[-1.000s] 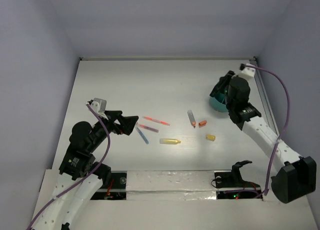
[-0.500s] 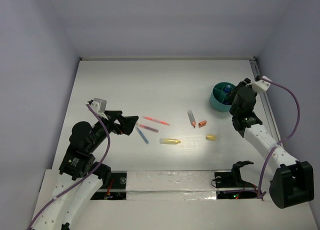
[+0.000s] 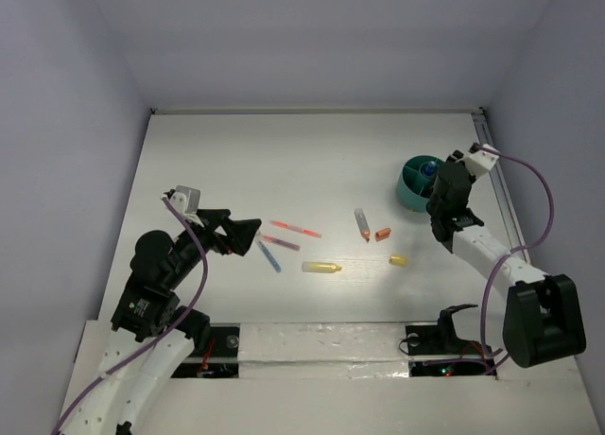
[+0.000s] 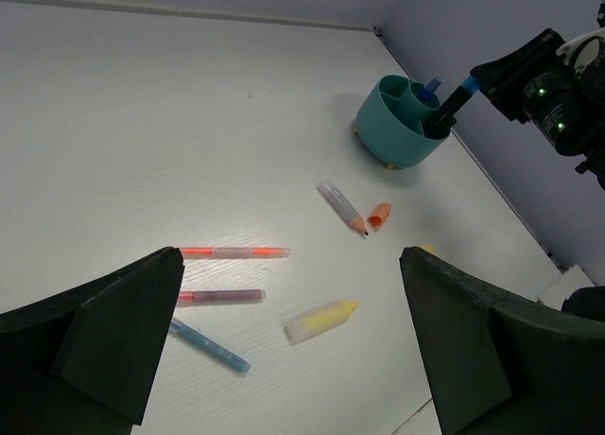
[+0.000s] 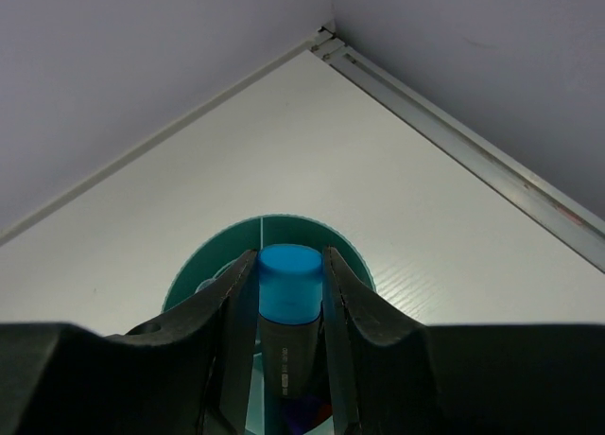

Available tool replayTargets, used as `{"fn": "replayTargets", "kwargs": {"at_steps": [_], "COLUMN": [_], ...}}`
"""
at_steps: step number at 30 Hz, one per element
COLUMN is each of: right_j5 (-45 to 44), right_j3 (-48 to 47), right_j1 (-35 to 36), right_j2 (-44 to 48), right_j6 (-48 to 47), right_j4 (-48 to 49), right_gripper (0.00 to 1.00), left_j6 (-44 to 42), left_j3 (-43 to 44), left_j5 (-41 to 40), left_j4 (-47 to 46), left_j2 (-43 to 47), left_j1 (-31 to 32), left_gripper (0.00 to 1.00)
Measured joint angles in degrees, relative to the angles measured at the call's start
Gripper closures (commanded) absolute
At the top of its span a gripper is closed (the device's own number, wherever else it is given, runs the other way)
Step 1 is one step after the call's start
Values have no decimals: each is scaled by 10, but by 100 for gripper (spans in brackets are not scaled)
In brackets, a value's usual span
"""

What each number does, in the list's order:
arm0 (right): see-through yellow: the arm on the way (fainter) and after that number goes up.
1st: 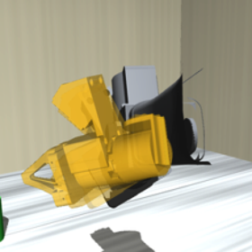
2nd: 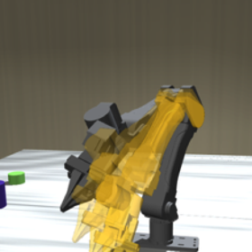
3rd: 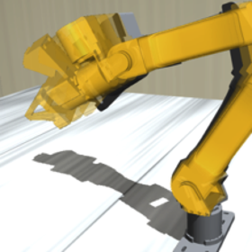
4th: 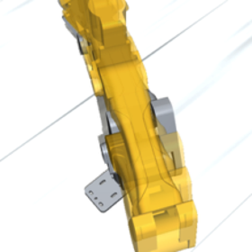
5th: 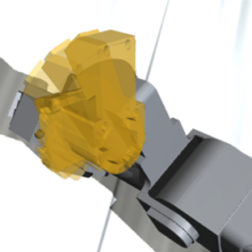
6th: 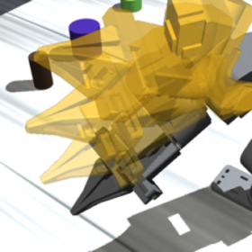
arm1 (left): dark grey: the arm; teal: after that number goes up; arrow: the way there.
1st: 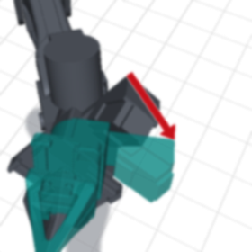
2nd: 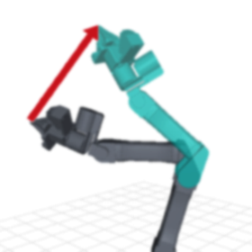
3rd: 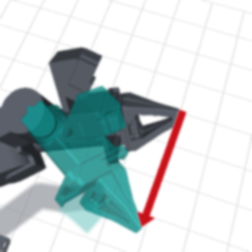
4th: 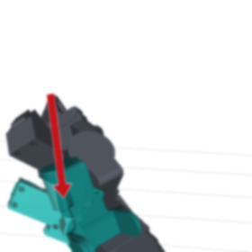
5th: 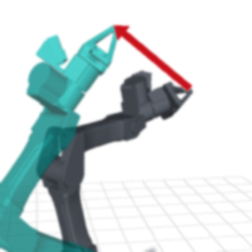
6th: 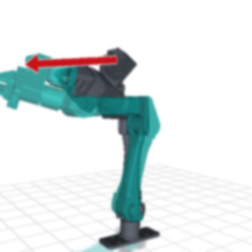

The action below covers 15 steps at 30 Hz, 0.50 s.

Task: Sort the stationery into containers
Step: Place the pen in the storage box.

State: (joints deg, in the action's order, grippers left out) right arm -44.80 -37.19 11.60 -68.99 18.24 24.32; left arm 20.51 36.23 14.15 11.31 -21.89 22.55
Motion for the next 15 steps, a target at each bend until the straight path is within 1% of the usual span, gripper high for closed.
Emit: {"fn": "replayTargets", "kwargs": {"at_steps": [9, 13, 14, 15], "right_j5": [19, 25, 29, 32], "right_j3": [40, 44, 44, 44], "right_j1": [0, 0, 0, 0], "right_j2": [-4, -7, -8, -8], "right_j6": [40, 47, 48, 49], "right_j4": [3, 2, 2, 2], "right_gripper": [86, 81, 77, 74], "left_j6": [0, 0, 0, 0], "left_j3": [0, 0, 0, 0], "left_j5": [-1, -1, -1, -1], "left_j4": [0, 0, 0, 0], "left_j2": [0, 0, 0, 0], "left_j1": [0, 0, 0, 0], "left_gripper": [1, 1, 1, 1]}}
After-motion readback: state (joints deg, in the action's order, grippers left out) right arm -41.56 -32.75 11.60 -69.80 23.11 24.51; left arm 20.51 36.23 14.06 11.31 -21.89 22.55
